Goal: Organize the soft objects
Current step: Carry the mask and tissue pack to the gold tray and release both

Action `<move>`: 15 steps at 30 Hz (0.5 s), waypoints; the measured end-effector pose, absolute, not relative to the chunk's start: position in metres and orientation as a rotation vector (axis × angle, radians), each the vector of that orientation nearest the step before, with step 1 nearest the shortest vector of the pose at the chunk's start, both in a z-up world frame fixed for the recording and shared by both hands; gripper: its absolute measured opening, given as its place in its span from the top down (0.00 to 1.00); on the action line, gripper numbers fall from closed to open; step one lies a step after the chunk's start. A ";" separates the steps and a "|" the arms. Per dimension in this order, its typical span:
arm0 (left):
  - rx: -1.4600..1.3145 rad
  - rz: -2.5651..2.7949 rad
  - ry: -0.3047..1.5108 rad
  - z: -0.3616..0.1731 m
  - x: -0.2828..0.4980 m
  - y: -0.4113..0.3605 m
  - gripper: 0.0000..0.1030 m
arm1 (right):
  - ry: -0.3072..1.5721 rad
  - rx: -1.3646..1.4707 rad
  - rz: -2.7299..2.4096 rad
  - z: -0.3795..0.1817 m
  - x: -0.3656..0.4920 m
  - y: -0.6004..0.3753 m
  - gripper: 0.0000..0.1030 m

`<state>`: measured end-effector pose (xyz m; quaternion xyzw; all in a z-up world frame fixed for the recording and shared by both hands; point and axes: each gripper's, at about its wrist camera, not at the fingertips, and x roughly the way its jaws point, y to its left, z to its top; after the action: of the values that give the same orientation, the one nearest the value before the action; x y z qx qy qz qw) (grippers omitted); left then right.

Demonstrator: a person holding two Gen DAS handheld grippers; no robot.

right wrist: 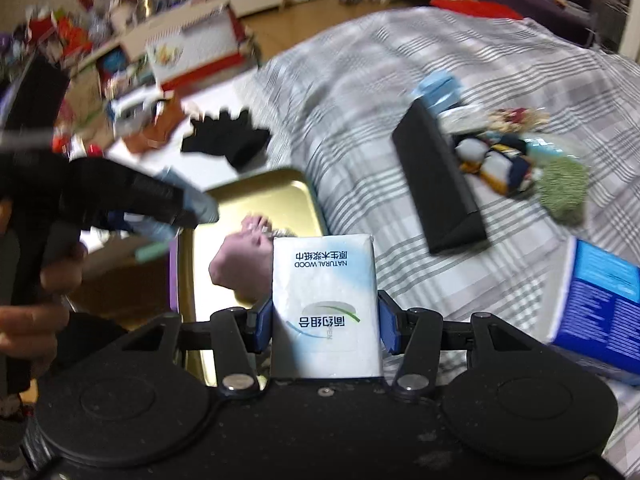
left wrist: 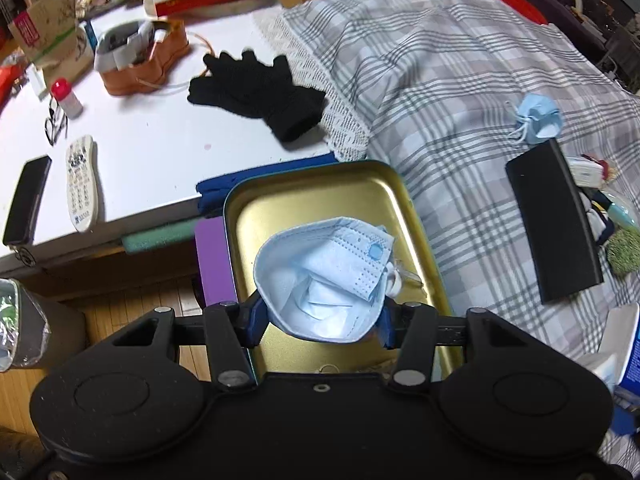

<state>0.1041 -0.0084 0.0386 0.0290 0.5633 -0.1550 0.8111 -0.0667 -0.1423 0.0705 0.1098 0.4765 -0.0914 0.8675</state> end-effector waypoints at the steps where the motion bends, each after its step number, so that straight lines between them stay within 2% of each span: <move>1: 0.062 -0.329 1.211 0.036 0.107 -0.008 0.51 | 1.014 0.217 -0.187 0.066 -0.061 -0.136 0.51; 9: 0.073 -0.303 1.253 0.016 0.127 -0.002 0.51 | 1.102 0.188 -0.160 0.042 -0.021 -0.106 0.51; 13: 0.080 -0.293 1.266 0.010 0.135 0.000 0.37 | 1.127 0.190 -0.154 0.034 -0.006 -0.103 0.51; 15: 0.083 -0.290 1.259 0.009 0.137 0.002 0.33 | 1.133 0.186 -0.152 0.031 -0.001 -0.100 0.50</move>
<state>0.1368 0.0016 0.0087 0.0387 0.5865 -0.1349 0.7977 -0.0007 -0.1002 0.0307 0.0877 0.5354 -0.0720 0.8369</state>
